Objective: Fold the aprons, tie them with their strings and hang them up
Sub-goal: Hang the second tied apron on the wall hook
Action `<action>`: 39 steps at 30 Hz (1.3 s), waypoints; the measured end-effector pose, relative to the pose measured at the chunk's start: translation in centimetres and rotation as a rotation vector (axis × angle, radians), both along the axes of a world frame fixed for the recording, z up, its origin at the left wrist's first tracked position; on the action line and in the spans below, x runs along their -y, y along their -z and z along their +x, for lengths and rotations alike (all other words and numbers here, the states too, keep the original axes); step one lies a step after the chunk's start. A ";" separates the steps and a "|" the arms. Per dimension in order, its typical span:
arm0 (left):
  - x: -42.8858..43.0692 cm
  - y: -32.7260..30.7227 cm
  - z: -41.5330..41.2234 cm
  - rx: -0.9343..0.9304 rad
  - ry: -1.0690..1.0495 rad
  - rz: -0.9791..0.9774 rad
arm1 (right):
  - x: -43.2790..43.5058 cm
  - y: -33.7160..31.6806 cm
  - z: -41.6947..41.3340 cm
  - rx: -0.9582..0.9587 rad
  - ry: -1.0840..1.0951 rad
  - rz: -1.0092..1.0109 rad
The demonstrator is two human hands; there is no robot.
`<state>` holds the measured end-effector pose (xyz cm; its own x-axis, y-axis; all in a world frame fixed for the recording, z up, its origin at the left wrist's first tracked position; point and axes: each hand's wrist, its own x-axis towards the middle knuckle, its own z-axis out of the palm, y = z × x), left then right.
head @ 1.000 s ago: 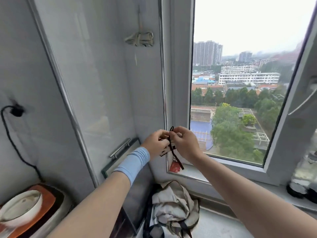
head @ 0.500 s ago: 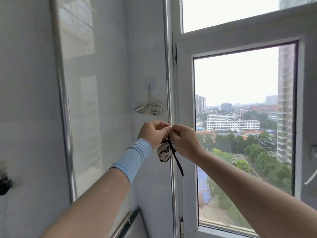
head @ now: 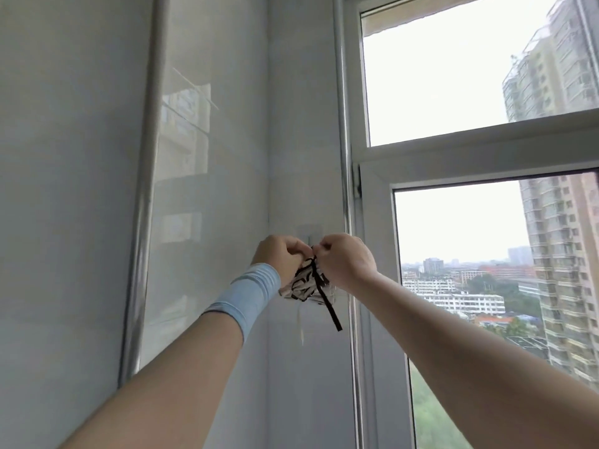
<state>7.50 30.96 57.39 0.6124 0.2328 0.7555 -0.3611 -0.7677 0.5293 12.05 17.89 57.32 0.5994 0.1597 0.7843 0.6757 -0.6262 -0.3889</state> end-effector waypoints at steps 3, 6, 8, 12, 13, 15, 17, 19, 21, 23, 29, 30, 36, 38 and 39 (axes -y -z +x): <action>-0.4 -1.0 1.3 0.026 -0.037 0.024 | -1.4 -1.0 1.0 0.024 0.122 0.001; -0.2 -1.4 2.6 0.015 -0.046 0.110 | -2.2 -1.6 1.8 0.019 0.198 0.015; -0.4 -1.4 3.6 0.014 -0.057 0.141 | -2.7 -1.8 2.7 -0.014 0.213 0.020; -1.3 -1.3 5.2 -0.045 -0.071 0.155 | -3.8 -1.9 4.0 -0.082 0.247 0.016; -1.5 -1.2 5.5 -0.067 -0.063 0.154 | -4.0 -1.9 4.2 -0.093 0.253 0.016; -1.9 -0.9 5.8 -0.076 -0.055 0.128 | -4.2 -1.9 4.2 -0.118 0.260 0.021; -2.3 -0.6 6.0 -0.069 -0.056 0.115 | -4.2 -2.0 4.0 -0.158 0.268 0.023; -2.6 -0.2 6.0 -0.079 -0.047 0.130 | -4.2 -2.0 3.9 -0.205 0.266 0.036; -2.7 0.3 5.9 -0.102 -0.022 0.152 | -4.3 -2.1 3.8 -0.250 0.259 0.048; -3.0 0.6 5.5 -0.112 0.020 0.192 | -4.3 -2.3 3.6 -0.286 0.245 0.042; -3.7 0.4 4.4 -0.235 0.062 0.313 | -3.7 -2.5 3.1 -0.292 0.144 -0.026; -3.7 0.4 4.3 -0.235 0.063 0.330 | -3.5 -2.2 2.9 -0.245 0.104 -0.026; -4.1 0.8 3.7 -0.272 0.087 0.315 | -1.6 2.0 1.8 -0.031 -0.129 -0.113; -4.2 0.8 3.4 -0.313 0.071 0.341 | -1.1 2.0 1.4 -0.036 -0.166 -0.124; -4.3 0.8 3.2 -0.332 0.056 0.383 | -1.0 1.8 1.3 -0.042 -0.168 -0.119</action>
<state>10.74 35.21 56.58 0.8377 -0.0628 0.5425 -0.2673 -0.9134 0.3071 13.34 18.89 55.49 0.5885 0.3499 0.7289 0.7591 -0.5493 -0.3493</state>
